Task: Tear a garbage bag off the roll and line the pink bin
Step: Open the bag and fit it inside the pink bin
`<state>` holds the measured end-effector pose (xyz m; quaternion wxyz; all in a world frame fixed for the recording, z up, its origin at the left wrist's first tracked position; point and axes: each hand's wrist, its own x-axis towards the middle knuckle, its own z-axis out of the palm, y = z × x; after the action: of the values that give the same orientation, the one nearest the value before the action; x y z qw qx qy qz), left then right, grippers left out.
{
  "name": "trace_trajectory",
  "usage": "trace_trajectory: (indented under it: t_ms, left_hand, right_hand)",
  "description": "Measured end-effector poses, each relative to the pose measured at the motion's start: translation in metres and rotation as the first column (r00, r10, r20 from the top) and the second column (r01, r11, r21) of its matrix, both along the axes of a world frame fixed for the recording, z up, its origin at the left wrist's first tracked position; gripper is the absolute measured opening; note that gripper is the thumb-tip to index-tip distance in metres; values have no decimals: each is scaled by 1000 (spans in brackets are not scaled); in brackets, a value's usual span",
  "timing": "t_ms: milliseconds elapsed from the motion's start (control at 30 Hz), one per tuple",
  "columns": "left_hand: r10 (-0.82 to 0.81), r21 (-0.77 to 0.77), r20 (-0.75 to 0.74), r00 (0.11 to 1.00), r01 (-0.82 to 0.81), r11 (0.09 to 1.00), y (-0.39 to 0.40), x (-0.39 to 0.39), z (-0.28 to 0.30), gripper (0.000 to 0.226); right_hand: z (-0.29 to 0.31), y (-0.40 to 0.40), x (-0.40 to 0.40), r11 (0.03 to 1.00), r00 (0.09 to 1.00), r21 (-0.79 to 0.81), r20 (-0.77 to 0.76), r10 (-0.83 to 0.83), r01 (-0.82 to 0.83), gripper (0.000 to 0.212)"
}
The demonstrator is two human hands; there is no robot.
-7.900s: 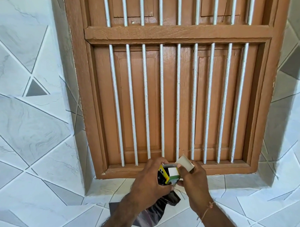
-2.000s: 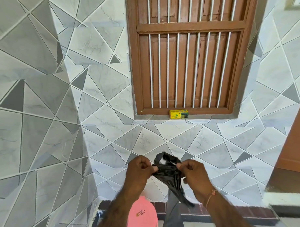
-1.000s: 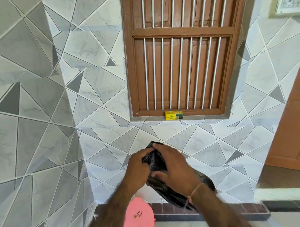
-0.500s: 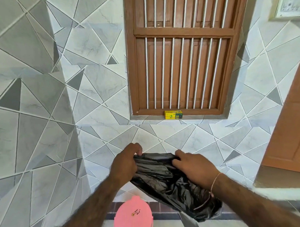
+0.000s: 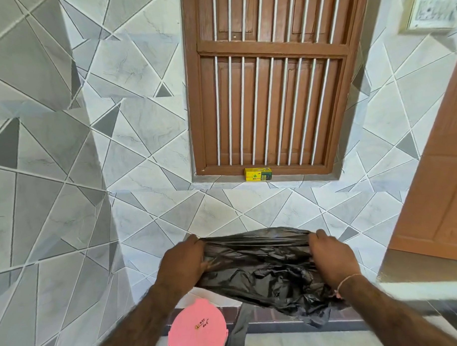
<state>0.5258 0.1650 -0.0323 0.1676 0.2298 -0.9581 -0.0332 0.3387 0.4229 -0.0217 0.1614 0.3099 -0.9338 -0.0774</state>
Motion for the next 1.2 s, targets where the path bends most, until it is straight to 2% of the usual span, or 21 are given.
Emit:
trace_trajectory:
  t_ms: [100, 200, 300, 367, 433, 533, 600, 667, 733, 767, 800, 833, 900, 967, 1000, 1033, 1100, 1200]
  left_hand:
    - [-3, -96, 30, 1000, 6, 995, -14, 2, -12, 27]
    - [76, -160, 85, 993, -62, 985, -26, 7, -18, 33]
    - [99, 16, 1, 995, -99, 995, -31, 10, -22, 28]
    - [141, 109, -57, 988, -134, 985, -39, 11, -23, 25]
    - [179, 133, -51, 983, -171, 976, -44, 10, -22, 27]
    - [207, 184, -37, 978, -197, 963, -38, 1, -24, 39]
    - [284, 323, -62, 957, -250, 913, -28, -1, -28, 46]
    - [392, 515, -164, 905, -260, 817, -23, -4, -38, 44]
    - [543, 730, -283, 791, -190, 657, -21, -8, -44, 50]
    - [589, 783, -316, 744, -146, 605, -19, -9, -47, 52]
    - [605, 796, -318, 730, -141, 588, -16, -8, -49, 48]
    - [554, 728, -328, 765, -169, 664, -17, -6, -54, 38]
    - [419, 458, -292, 860, -258, 850, -17, 3, -59, 19]
    - [347, 333, -144, 927, -285, 899, -24, 12, -63, 11]
    - [386, 322, -54, 921, -350, 880, -19, 17, -58, 10]
    - [433, 310, -82, 898, -390, 867, -20, 19, -60, 10]
    - [518, 386, -151, 842, -432, 815, -21, 19, -56, 23]
    - [616, 610, -298, 729, -350, 710, -15, 3, -55, 31]
  right_hand:
    - [-9, 14, -8, 998, 1000, -59, 23, -20, 22, 31]
    - [-14, 24, -5, 991, 991, -95, 86, 99, -91, 39]
    - [-18, 24, 6, 965, 958, -43, 120, 262, -258, 29]
    - [-25, 19, 11, 925, 921, 85, 159, 355, -371, 25]
    - [-32, 14, 11, 901, 915, 195, 203, 349, -387, 28]
    - [-36, 5, 2, 957, 961, 175, 193, 196, -230, 28]
    - [-41, -4, -4, 992, 967, 36, 228, 113, -124, 25]
    - [-43, -13, -4, 986, 946, -169, 319, 62, -8, 33]
    - [-46, -17, -5, 959, 923, -270, 385, 23, 89, 43]
    - [-48, -17, -6, 950, 916, -286, 401, 2, 123, 39]
    - [-48, -16, -7, 944, 908, -285, 417, -35, 167, 33]
    - [-48, -13, -11, 932, 898, -292, 434, -71, 215, 29]
    - [-45, -4, -19, 897, 873, -316, 469, -134, 308, 26]
    - [-41, 3, -26, 856, 844, -351, 510, -165, 379, 27]
    - [-38, 6, -27, 840, 830, -365, 532, -166, 402, 28]
    - [-38, 7, -28, 829, 824, -383, 546, -152, 407, 28]
    - [-38, 3, -23, 809, 813, -419, 570, -119, 412, 24]
    - [-39, -4, -14, 747, 792, -493, 607, -72, 446, 34]
